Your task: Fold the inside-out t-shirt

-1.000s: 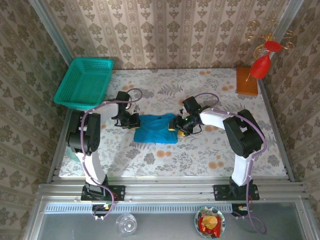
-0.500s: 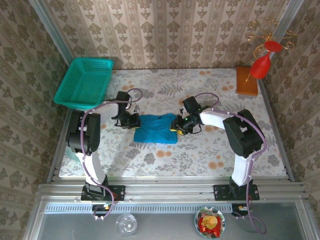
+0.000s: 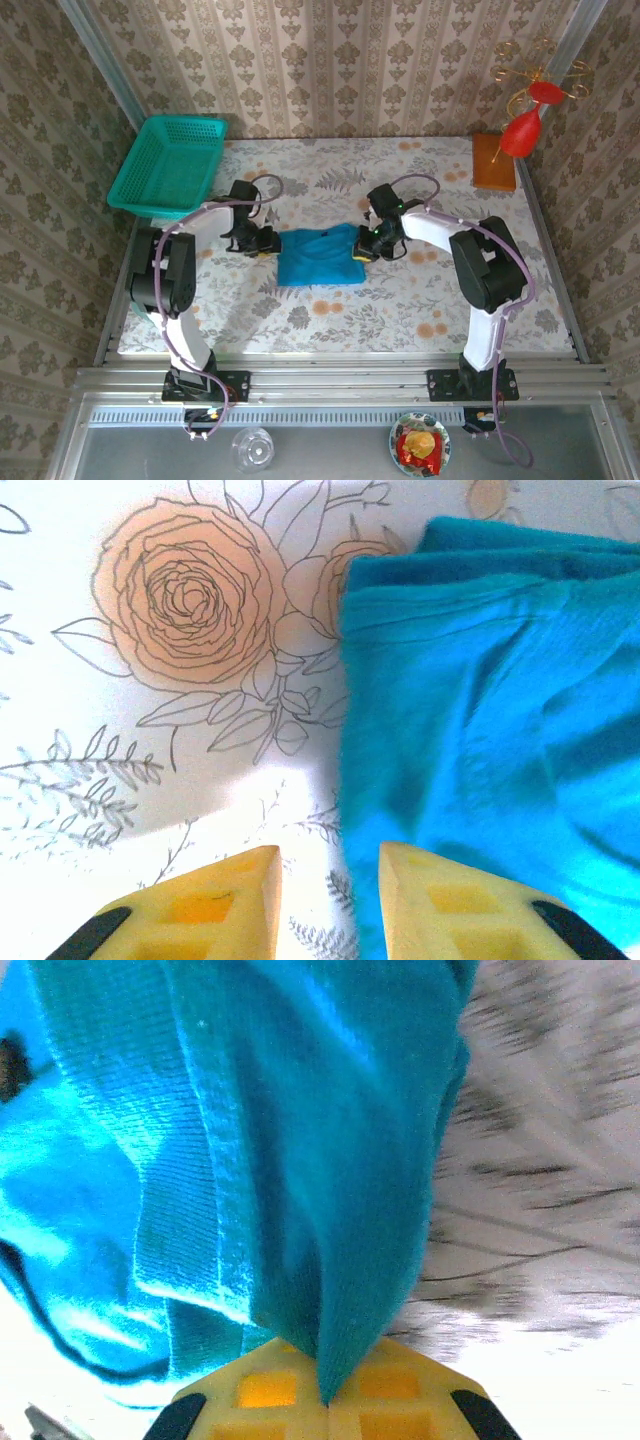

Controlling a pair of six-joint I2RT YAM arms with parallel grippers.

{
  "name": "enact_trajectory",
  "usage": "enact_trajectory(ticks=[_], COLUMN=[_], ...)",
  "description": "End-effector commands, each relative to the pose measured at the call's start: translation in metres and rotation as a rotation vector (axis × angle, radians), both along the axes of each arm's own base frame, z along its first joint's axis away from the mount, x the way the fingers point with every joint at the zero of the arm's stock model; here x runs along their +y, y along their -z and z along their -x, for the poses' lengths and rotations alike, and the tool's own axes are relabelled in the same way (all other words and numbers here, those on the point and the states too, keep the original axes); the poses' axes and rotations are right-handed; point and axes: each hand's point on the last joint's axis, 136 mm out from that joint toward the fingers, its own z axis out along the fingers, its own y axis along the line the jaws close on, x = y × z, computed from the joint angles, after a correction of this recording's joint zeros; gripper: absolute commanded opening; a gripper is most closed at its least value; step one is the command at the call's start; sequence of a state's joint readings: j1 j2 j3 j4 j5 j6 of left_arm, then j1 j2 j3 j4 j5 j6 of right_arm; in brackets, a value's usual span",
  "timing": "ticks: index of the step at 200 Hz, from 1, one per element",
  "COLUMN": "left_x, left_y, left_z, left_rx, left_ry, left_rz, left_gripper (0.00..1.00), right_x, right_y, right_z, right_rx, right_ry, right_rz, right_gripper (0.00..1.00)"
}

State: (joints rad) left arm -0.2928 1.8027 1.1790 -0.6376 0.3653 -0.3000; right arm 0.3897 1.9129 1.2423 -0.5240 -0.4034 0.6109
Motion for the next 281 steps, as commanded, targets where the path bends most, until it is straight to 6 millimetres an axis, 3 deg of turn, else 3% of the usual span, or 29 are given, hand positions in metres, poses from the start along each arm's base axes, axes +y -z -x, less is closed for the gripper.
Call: enact_trajectory(ticks=[1, 27, 74, 150, 183, 226, 257, 281], left_x=[0.008, 0.011, 0.011, 0.005, 0.005, 0.011, 0.015, 0.019], left_y=[-0.017, -0.021, -0.017, 0.003, 0.007, 0.013, 0.014, 0.013], left_z=[0.007, 0.01, 0.02, 0.031, 0.031, 0.031, 0.03, 0.03], left_rx=[-0.025, -0.03, -0.019, 0.027, 0.031, 0.037, 0.032, 0.027], left_ry=[0.013, 0.009, 0.007, -0.005, -0.009, -0.019, -0.046, -0.062], left_rz=[-0.019, -0.018, 0.007, 0.053, 0.055, 0.03, 0.032, 0.031], left_gripper=[0.34, 0.35, 0.35, 0.35, 0.35, 0.35, 0.35, 0.35], right_x=[-0.056, -0.103, -0.211, -0.339, -0.38, -0.43, -0.452, -0.454], right_y=[0.015, 0.012, -0.003, -0.016, -0.017, -0.027, -0.028, -0.023], right_z=[0.015, 0.014, -0.008, -0.055, -0.066, -0.077, -0.077, -0.076], right_rx=[0.085, 0.116, 0.16, 0.151, 0.101, 0.069, 0.065, 0.073], right_ry=[-0.06, -0.133, -0.229, -0.1, -0.091, 0.043, 0.097, 0.127], right_rz=[0.199, 0.366, 0.806, 0.971, 0.994, 1.039, 1.04, 1.009], right_gripper=[0.0, 0.0, 0.0, 0.0, 0.0, 0.0, 0.0, 0.0])
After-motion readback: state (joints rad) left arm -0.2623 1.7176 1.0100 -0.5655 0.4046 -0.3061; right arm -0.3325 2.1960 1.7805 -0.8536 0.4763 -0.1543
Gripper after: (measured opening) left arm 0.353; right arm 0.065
